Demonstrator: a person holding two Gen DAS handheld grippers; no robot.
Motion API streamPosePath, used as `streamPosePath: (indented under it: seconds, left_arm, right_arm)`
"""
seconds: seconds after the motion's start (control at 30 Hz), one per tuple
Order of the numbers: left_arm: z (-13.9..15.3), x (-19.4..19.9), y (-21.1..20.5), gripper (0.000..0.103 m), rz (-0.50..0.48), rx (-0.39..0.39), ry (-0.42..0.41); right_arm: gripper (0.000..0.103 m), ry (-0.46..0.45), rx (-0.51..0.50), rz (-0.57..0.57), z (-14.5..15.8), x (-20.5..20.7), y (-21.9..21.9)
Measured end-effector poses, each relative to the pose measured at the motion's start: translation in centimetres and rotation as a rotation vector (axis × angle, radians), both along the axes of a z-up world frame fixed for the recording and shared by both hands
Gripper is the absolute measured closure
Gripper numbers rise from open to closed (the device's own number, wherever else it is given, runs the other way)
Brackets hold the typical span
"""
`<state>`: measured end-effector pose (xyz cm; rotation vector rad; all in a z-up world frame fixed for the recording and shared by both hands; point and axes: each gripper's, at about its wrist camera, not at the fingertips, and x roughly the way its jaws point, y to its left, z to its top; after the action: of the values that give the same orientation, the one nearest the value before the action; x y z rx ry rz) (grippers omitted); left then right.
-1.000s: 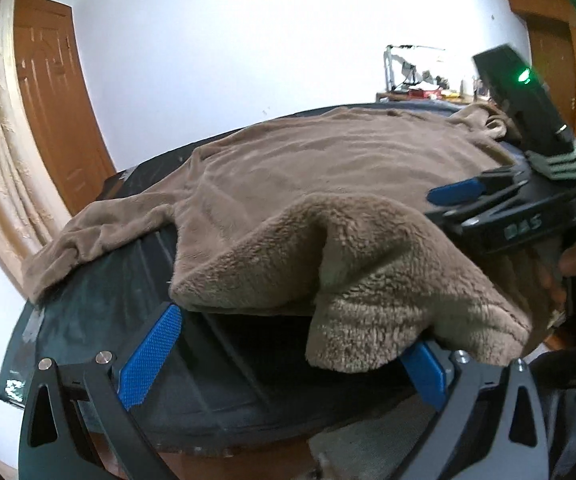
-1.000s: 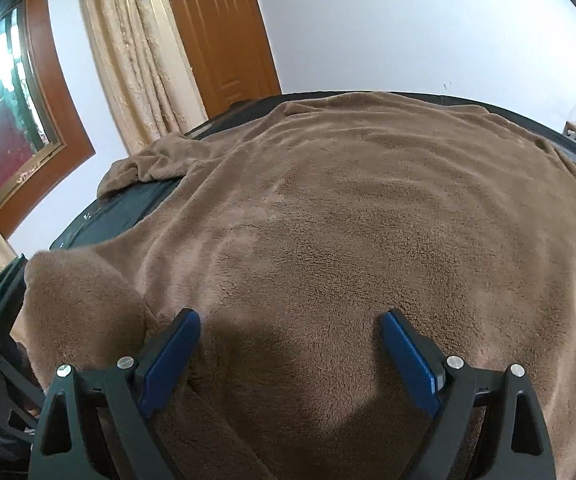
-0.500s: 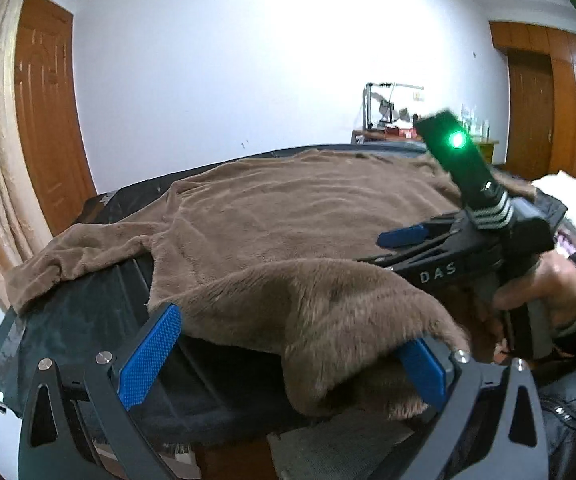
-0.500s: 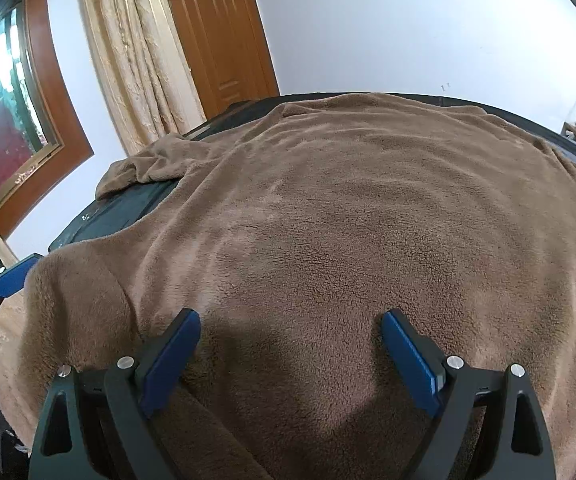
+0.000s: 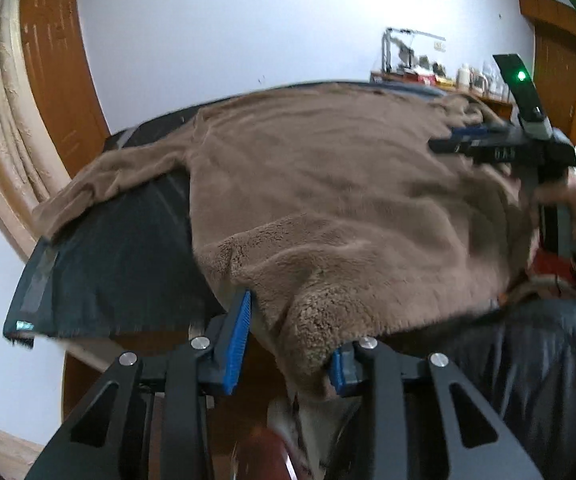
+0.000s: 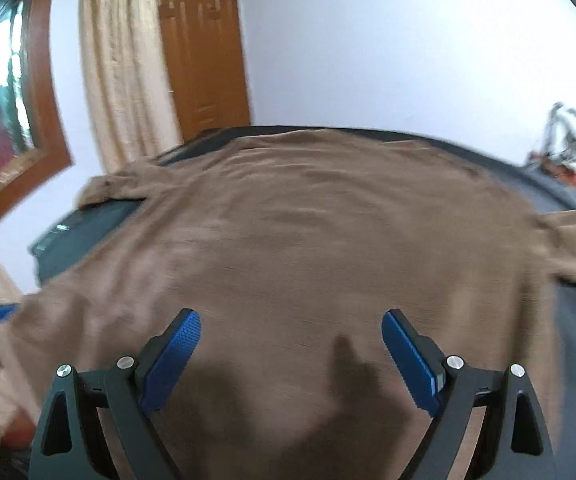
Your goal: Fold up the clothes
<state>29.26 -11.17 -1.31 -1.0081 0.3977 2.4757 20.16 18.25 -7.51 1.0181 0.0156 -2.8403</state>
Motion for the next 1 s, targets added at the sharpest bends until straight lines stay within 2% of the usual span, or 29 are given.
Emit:
streamPosePath:
  seconds: [0.2,0.33,0.4,0.5,0.63,0.73,0.83,0.9,1.0]
  left_arm:
    - [-2.9,2.3,1.3,0.065,-0.133,-0.146,-0.034]
    - [-3.8,2.9,1.2,0.065,-0.183,-0.209,-0.028]
    - [-3.3,2.9,0.5,0.064,-0.19,-0.209,-0.012]
    - [-1.5,2.7,0.1,0.053,-0.19,-0.149,0.043]
    - [1.0,2.5,-0.4,0.022,-0.187,-0.058,0.122]
    - [2.6,1.9,-0.3,0.021,-0.191,0.005,0.17]
    - [1.8,-0.3,2.7,0.021,-0.19,-0.019,0.184]
    - [0.5,-2.1,4.5,0.021,-0.175,-0.051,0.161]
    - [-1.5,-4.8,5.0,0.021,-0.131,-0.051,0.071]
  right_arm:
    - [0.01,-0.069,0.116,-0.072,-2.1,2.3,4.4]
    - [0.01,-0.084,0.128,-0.107,-2.7,2.9,5.8]
    - [0.01,-0.08,0.129,-0.122,-2.6,3.1,6.3]
    - [0.01,-0.075,0.131,-0.146,-2.4,3.4,7.0]
    - [0.01,-0.067,0.134,-0.177,-2.3,3.8,7.9]
    - [0.01,-0.051,0.09,-0.162,-1.8,4.5,8.3]
    - [0.01,-0.033,0.028,-0.105,-1.2,5.4,8.0]
    - [0.01,-0.03,0.034,-0.075,-1.2,5.5,7.5]
    - [0.01,-0.048,0.07,-0.068,-2.0,5.6,7.5]
